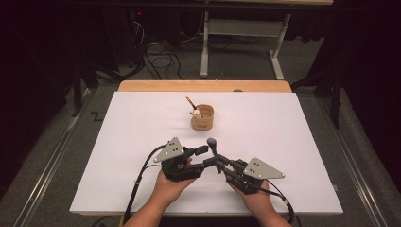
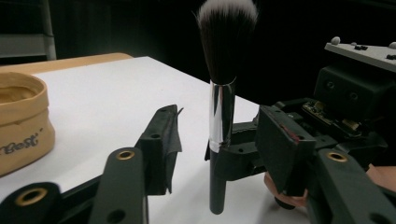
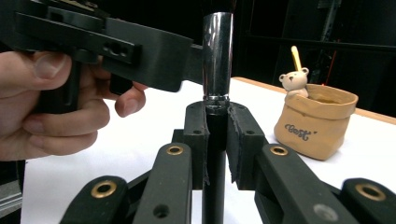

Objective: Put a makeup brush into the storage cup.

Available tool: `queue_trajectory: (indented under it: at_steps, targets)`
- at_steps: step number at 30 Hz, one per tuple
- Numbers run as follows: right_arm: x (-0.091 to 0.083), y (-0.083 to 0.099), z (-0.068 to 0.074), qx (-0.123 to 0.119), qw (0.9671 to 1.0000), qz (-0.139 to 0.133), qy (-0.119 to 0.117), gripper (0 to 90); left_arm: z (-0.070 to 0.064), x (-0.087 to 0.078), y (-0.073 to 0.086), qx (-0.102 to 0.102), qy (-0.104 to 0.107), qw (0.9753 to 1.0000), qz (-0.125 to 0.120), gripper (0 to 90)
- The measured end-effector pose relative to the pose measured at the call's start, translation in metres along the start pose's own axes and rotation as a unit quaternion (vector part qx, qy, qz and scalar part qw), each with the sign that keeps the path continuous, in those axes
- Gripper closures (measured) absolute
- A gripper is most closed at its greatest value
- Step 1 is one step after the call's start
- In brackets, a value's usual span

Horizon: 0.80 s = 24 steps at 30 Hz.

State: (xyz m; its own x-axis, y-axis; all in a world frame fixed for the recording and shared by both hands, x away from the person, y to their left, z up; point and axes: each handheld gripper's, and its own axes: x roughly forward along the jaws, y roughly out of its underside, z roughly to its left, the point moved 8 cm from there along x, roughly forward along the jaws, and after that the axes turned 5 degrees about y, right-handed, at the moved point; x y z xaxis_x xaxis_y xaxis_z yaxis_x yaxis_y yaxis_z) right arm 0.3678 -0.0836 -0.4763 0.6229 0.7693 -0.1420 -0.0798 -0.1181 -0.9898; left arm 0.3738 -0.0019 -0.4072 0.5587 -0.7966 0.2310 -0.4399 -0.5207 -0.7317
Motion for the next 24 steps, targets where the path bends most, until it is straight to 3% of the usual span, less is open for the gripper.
queue_trajectory:
  at_steps: [5,24]
  targets:
    - [0.0021,0.0007,0.0040,-0.002,1.0000,0.000,-0.006,80.3,-0.0008,0.0006,0.0010,-0.011,0.003,0.9999,-0.001,57.5]
    - [0.0056,0.0030,0.0086,-0.004,0.9999,0.006,-0.009,80.2,0.0027,-0.0005,0.0007,-0.015,0.000,0.9998,-0.015,77.2]
